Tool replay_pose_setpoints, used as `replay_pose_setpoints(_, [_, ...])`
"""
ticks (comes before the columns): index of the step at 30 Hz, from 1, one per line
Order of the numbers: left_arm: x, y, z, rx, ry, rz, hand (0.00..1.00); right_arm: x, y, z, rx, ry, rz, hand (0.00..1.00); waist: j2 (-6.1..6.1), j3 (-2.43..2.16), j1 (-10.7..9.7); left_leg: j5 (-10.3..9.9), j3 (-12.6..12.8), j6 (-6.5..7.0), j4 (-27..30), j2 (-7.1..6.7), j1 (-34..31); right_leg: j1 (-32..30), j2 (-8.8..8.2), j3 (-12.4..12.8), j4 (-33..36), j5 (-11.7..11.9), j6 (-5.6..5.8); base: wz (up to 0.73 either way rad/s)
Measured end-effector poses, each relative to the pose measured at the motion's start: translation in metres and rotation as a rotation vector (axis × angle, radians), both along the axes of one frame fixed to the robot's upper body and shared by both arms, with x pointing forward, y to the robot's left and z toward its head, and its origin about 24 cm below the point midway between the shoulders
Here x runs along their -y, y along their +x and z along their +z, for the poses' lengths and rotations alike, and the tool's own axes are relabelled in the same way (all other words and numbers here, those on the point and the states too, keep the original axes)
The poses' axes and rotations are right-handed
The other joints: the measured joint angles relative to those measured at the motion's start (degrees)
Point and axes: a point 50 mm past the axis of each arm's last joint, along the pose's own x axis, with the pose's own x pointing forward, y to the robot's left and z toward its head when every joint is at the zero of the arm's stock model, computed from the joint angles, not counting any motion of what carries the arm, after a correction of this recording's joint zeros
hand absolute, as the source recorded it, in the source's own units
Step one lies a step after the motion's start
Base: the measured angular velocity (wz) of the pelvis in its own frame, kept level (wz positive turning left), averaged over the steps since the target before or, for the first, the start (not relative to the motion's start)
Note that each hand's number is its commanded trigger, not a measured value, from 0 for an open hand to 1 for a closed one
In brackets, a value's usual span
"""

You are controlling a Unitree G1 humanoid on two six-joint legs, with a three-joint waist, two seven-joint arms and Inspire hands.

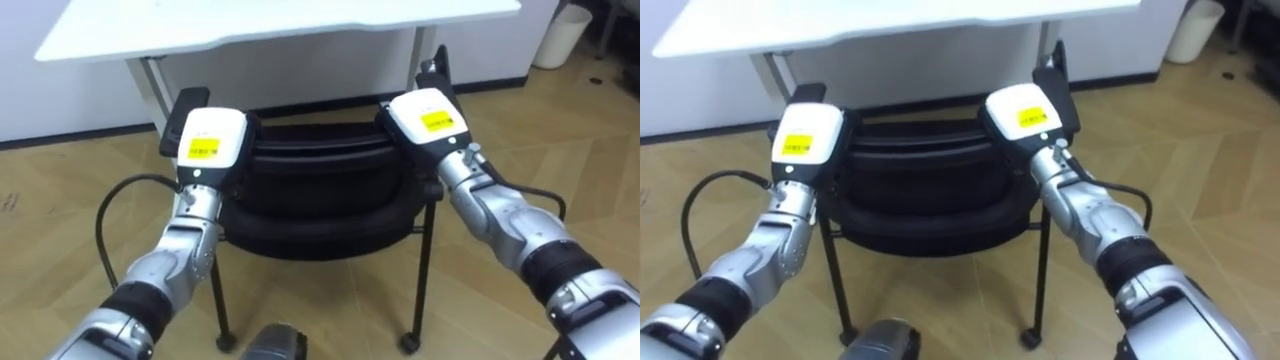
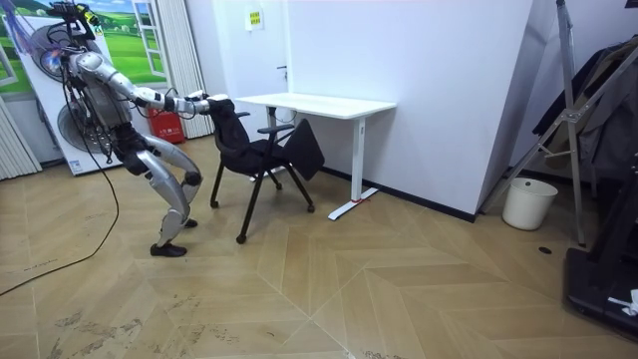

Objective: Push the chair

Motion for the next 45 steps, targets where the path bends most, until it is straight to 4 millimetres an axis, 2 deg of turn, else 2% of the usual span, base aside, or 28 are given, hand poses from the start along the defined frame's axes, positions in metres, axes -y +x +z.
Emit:
replay_pose_setpoints(2, [0.000, 0.002, 0.005, 0.018, 0.005, -0.011, 1.00, 0.002, 0.000, 0.001, 0.023, 0.008, -0.005, 1.00, -0.04, 0.01, -0.05, 0.01, 1.39, -0.03, -6.96, -0.07, 1.36, -0.01, -0.02, -0.23, -0.14, -0.12, 0.58, 0.06])
replay_pose_setpoints(4, [0.001, 0.004, 0.007, 0.022, 0.012, -0.020, 1.00, 0.003, -0.001, 0.000, 0.033, 0.015, -0.011, 1.00, -0.36, 0.14, -0.11, 0.15, 2.11, 0.52, -9.30, -0.17, 2.36, 0.20, -0.21, -0.19, -0.74, 0.05, 1.56, 0.05])
replay_pose_setpoints(7, [0.002, 0.005, 0.009, 0.022, 0.017, -0.028, 1.00, 0.004, -0.002, -0.002, 0.035, 0.022, -0.021, 1.00, -1.05, -0.77, 0.10, -0.51, 2.71, 1.55, -12.05, -1.37, 3.01, -0.10, -0.41, 0.58, -3.39, 0.96, 4.02, 0.00])
replay_pose_setpoints(9, [0.000, 0.006, 0.013, 0.032, 0.029, -0.034, 1.00, 0.003, -0.002, -0.001, 0.046, 0.029, -0.022, 1.00, -1.97, -0.91, 0.74, -0.58, 2.62, 1.76, -13.58, -2.73, 3.64, -0.57, -0.52, 1.91, -4.46, 1.49, 5.00, -0.12])
replay_pose_setpoints(11, [-0.001, 0.006, 0.014, 0.034, 0.042, -0.039, 1.00, 0.002, -0.004, -0.003, 0.046, 0.035, -0.028, 1.00, -2.75, -1.19, 1.80, -1.03, 2.54, 3.26, -14.12, -4.19, 4.59, 0.42, -0.79, 2.51, -5.83, 1.94, 5.66, -0.17])
replay_pose_setpoints(12, [-0.001, 0.006, 0.013, 0.033, 0.044, -0.040, 1.00, 0.002, -0.004, -0.004, 0.044, 0.036, -0.029, 1.00, -3.06, -1.29, 2.01, -1.20, 2.49, 3.52, -14.16, -4.25, 4.84, 0.64, -1.15, 2.62, -5.95, 1.95, 5.77, -0.07])
replay_pose_setpoints(14, [-0.002, 0.005, 0.012, 0.021, 0.049, -0.045, 1.00, 0.001, -0.006, -0.007, 0.039, 0.043, -0.032, 1.00, -3.60, -1.42, 2.20, -2.45, 2.57, 5.44, -13.96, -5.73, 6.16, 2.51, -2.04, 2.64, -6.86, 1.82, 6.91, 0.00])
replay_pose_setpoints(16, [-0.002, 0.005, 0.013, 0.026, 0.048, -0.047, 1.00, 0.002, -0.006, -0.006, 0.049, 0.044, -0.033, 1.00, -3.66, -1.48, 2.62, -3.70, 2.43, 6.56, -13.40, -6.55, 6.69, 3.77, -2.51, 2.56, -7.08, 2.02, 7.44, -0.02])
replay_pose_setpoints(17, [-0.001, 0.008, 0.016, 0.036, 0.048, -0.050, 1.00, 0.002, -0.005, -0.004, 0.062, 0.046, -0.038, 1.00, -3.62, -1.32, 2.62, -4.79, 1.62, 6.87, -12.38, -7.24, 6.55, 3.64, -2.50, 2.86, -5.43, 2.27, 7.75, 0.00])
replay_pose_setpoints(18, [-0.001, 0.009, 0.018, 0.039, 0.048, -0.052, 1.00, 0.003, -0.004, -0.003, 0.067, 0.044, -0.040, 1.00, -3.48, -1.23, 2.60, -5.32, 0.93, 6.99, -11.65, -7.67, 6.40, 2.74, -2.62, 3.75, -3.27, 3.33, 7.26, 0.15])
replay_pose_setpoints(19, [0.000, 0.012, 0.020, 0.039, 0.053, -0.062, 1.00, 0.003, -0.003, -0.002, 0.073, 0.050, -0.048, 1.00, -3.40, -1.14, 2.58, -6.37, -0.30, 7.14, -10.47, -8.23, 6.45, 0.11, -2.86, 6.53, 1.79, 7.05, 6.71, 0.23])
replay_pose_setpoints(20, [0.000, 0.013, 0.021, 0.039, 0.061, -0.070, 1.00, 0.003, -0.004, -0.005, 0.070, 0.053, -0.053, 1.00, -3.30, -1.01, 2.52, -7.31, -1.65, 7.05, -9.69, -8.16, 6.99, -2.65, -2.09, 9.48, 6.63, 11.96, 6.04, 0.21])
replay_pose_setpoints(21, [-0.002, 0.014, 0.022, 0.039, 0.064, -0.071, 1.00, 0.002, -0.005, -0.006, 0.064, 0.059, -0.055, 1.00, -2.73, -0.59, 2.65, -7.73, -2.46, 6.99, -9.46, -8.10, 7.30, -4.21, -1.26, 11.42, 8.51, 13.78, 6.03, 0.00])
replay_pose_setpoints(22, [-0.005, 0.015, 0.024, 0.048, 0.067, -0.075, 1.00, -0.001, -0.004, -0.005, 0.074, 0.071, -0.052, 1.00, -2.14, -0.20, 3.05, -8.43, -4.23, 6.68, -9.00, -7.92, 7.54, -7.92, 1.00, 14.95, 10.13, 14.28, 6.43, -0.23])
replay_pose_setpoints(23, [-0.009, 0.016, 0.028, 0.065, 0.066, -0.074, 1.00, -0.006, -0.001, -0.001, 0.092, 0.075, -0.041, 1.00, -1.31, 0.31, 3.26, -8.85, -6.08, 6.20, -8.84, -7.73, 7.40, -12.07, 3.25, 16.78, 9.65, 13.59, 6.50, -0.23])
replay_pose_setpoints(24, [-0.011, 0.017, 0.029, 0.071, 0.063, -0.068, 1.00, -0.008, 0.000, 0.001, 0.101, 0.073, -0.036, 1.00, -1.14, 0.42, 3.26, -8.98, -7.01, 5.98, -8.92, -7.72, 7.37, -13.98, 4.01, 17.08, 8.63, 13.52, 6.54, 0.00])
replay_pose_setpoints(25, [-0.013, 0.019, 0.032, 0.080, 0.063, -0.063, 1.00, -0.010, 0.002, 0.004, 0.113, 0.075, -0.033, 1.00, -0.82, 0.46, 3.01, -9.19, -8.74, 5.61, -8.92, -7.78, 7.00, -17.15, 5.23, 17.40, 4.41, 13.61, 6.69, 0.32])
replay_pose_setpoints(26, [-0.012, 0.022, 0.035, 0.085, 0.065, -0.067, 1.00, -0.010, 0.003, 0.006, 0.121, 0.075, -0.038, 1.00, -0.63, 0.46, 2.65, -9.49, -10.50, 5.08, -8.66, -7.96, 6.70, -18.92, 6.34, 18.09, -2.44, 13.97, 6.52, 0.41])
replay_pose_setpoints(27, [-0.012, 0.023, 0.036, 0.085, 0.063, -0.066, 1.00, -0.010, 0.004, 0.006, 0.122, 0.075, -0.040, 1.00, -0.64, 0.46, 2.38, -9.74, -11.01, 4.63, -8.39, -7.96, 6.61, -19.48, 6.74, 18.79, -6.17, 14.38, 6.63, 0.52])
replay_pose_setpoints(28, [-0.012, 0.024, 0.036, 0.083, 0.063, -0.065, 1.00, -0.010, 0.004, 0.007, 0.122, 0.075, -0.040, 1.00, -0.74, 0.40, 2.05, -10.27, -11.76, 3.75, -7.49, -8.05, 6.54, -20.19, 6.97, 19.95, -12.02, 16.03, 6.99, 0.52])
replay_pose_setpoints(29, [-0.012, 0.023, 0.035, 0.079, 0.059, -0.062, 1.00, -0.010, 0.005, 0.007, 0.121, 0.073, -0.039, 1.00, -0.68, 0.15, 1.98, -11.31, -12.73, 2.88, -6.03, -7.86, 6.42, -19.82, 7.43, 19.76, -12.29, 18.12, 6.65, 0.44])
replay_pose_setpoints(30, [-0.013, 0.023, 0.035, 0.078, 0.060, -0.059, 1.00, -0.010, 0.006, 0.008, 0.121, 0.071, -0.038, 1.00, -0.65, 0.06, 2.13, -11.81, -12.89, 2.38, -5.42, -7.72, 6.13, -19.60, 7.92, 19.77, -11.92, 18.26, 6.17, 0.34])
replay_pose_setpoints(32, [-0.013, 0.025, 0.037, 0.085, 0.052, -0.047, 1.00, -0.011, 0.011, 0.016, 0.122, 0.061, -0.030, 1.00, -0.24, 0.04, 2.00, -13.23, -12.03, 0.89, -3.97, -5.70, 5.57, -19.29, 8.18, 17.89, -10.56, 18.55, 4.99, 0.24])
replay_pose_setpoints(34, [-0.011, 0.025, 0.037, 0.086, 0.041, -0.041, 1.00, -0.011, 0.012, 0.018, 0.125, 0.057, -0.028, 1.00, -0.48, 0.04, 1.30, -13.54, -12.51, 0.23, -4.26, -5.58, 5.60, -18.98, 7.78, 16.89, -10.01, 18.96, 3.46, 0.40])
replay_pose_setpoints(35, [-0.012, 0.025, 0.037, 0.092, 0.037, -0.036, 1.00, -0.012, 0.013, 0.020, 0.128, 0.055, -0.025, 1.00, -0.72, 0.10, 1.12, -13.50, -12.43, -0.16, -4.63, -5.15, 5.65, -18.97, 7.76, 16.61, -9.65, 18.56, 2.59, 0.38])
replay_pose_setpoints(37, [-0.011, 0.026, 0.039, 0.108, 0.034, -0.033, 1.00, -0.011, 0.016, 0.024, 0.137, 0.048, -0.022, 1.00, -0.95, 0.21, 1.23, -13.54, -11.86, -0.85, -5.16, -3.90, 5.55, -18.89, 7.85, 15.62, -9.65, 18.10, 1.78, 0.18])
replay_pose_setpoints(42, [-0.008, 0.029, 0.045, 0.132, 0.034, -0.028, 1.00, -0.009, 0.019, 0.030, 0.152, 0.051, -0.025, 1.00, -2.03, 0.62, 1.39, -13.12, -12.18, -2.19, -7.24, -3.07, 6.11, -18.35, 7.73, 14.07, -9.90, 17.17, 0.29, 0.16])
replay_pose_setpoints(45, [-0.007, 0.029, 0.045, 0.144, 0.037, -0.024, 1.00, -0.008, 0.019, 0.031, 0.155, 0.049, -0.026, 1.00, -2.02, 0.56, 0.89, -13.21, -12.52, -2.46, -5.97, -2.69, 6.46, -17.72, 7.01, 12.19, -9.40, 15.81, -0.71, 0.15])
